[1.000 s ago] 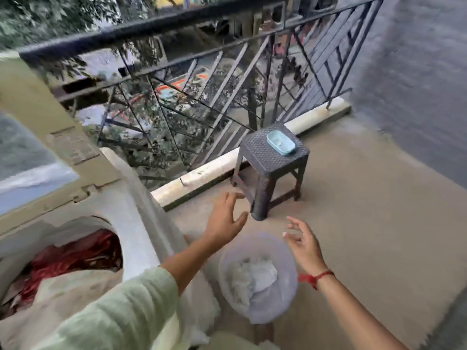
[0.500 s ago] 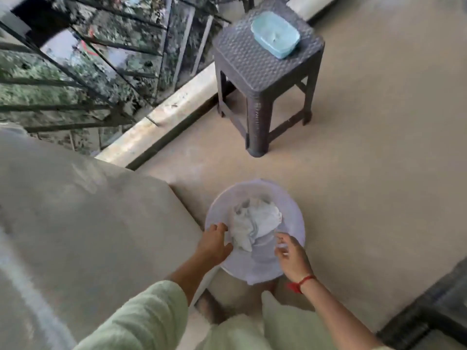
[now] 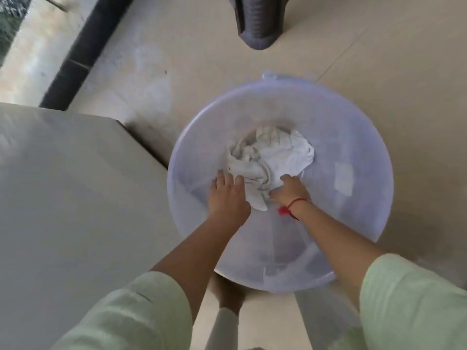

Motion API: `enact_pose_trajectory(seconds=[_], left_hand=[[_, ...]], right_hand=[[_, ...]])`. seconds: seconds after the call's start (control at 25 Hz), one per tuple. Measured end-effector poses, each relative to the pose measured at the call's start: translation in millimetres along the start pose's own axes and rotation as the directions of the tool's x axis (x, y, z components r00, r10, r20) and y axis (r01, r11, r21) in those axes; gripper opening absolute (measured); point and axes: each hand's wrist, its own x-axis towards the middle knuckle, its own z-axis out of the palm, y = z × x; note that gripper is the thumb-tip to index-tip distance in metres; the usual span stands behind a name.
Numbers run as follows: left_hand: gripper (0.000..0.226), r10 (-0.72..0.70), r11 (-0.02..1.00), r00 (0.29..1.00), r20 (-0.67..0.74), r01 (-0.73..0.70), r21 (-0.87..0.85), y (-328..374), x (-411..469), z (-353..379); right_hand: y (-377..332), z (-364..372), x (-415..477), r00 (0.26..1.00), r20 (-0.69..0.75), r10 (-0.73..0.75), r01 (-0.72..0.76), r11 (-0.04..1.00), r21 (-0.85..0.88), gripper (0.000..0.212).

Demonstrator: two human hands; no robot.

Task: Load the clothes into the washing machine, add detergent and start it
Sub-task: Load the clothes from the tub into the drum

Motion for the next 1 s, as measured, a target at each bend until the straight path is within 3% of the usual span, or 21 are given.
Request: enact_pose_trajectory(seconds=[0.08,0.16,0.28,0.4,0.52,0.68,0.92,1.0], left_hand=[[0.054,0.056,0.992,0.998,-0.014,-0.054,0.115,-13,16,15],[0.052,0.048,0.993,0.998,-0.039,-0.044,0.110,-26,21,26],[0.050,0.071,0.997,0.996,-0.055,-0.069,0.037,-36,16,36],[0.053,0.045,0.977,0.997,-0.068,-0.058,-0.204,-32,7,29],[0.054,-0.023,0.902,0.995,-0.101,-0.023,-0.432,-25,-15,1],[0.055,-0.098,0.809,0.993,-0.062,0.043,-0.586,-13,-67,-50],[0.076,-0.061,0.769,0.995,-0.073,0.000,-0.640,8,-159,-143],[0.083,-0.046,0.742,0.987,-0.157,-0.071,-0.666,14,-194,-187]], right_hand=[[-4,26,29,0.995,-0.052,0.081,-0.079,0.995,0.055,0.067],[-10,50,45,0.992,-0.058,0.113,-0.109,0.992,0.067,0.067],[-22,71,52,0.978,-0.107,0.181,-0.130,0.921,0.368,0.039],[-25,61,24,0.959,-0.225,0.175,0.010,0.768,0.640,0.014],[-23,21,-41,0.919,-0.394,0.019,0.218,0.808,0.547,0.017],[-24,-57,-149,0.777,-0.598,-0.195,0.490,0.785,0.380,0.018],[-55,-150,-303,0.573,-0.736,-0.360,0.681,0.709,0.183,0.004],[-80,-178,-356,0.469,-0.783,-0.408,0.717,0.694,0.067,0.006]])
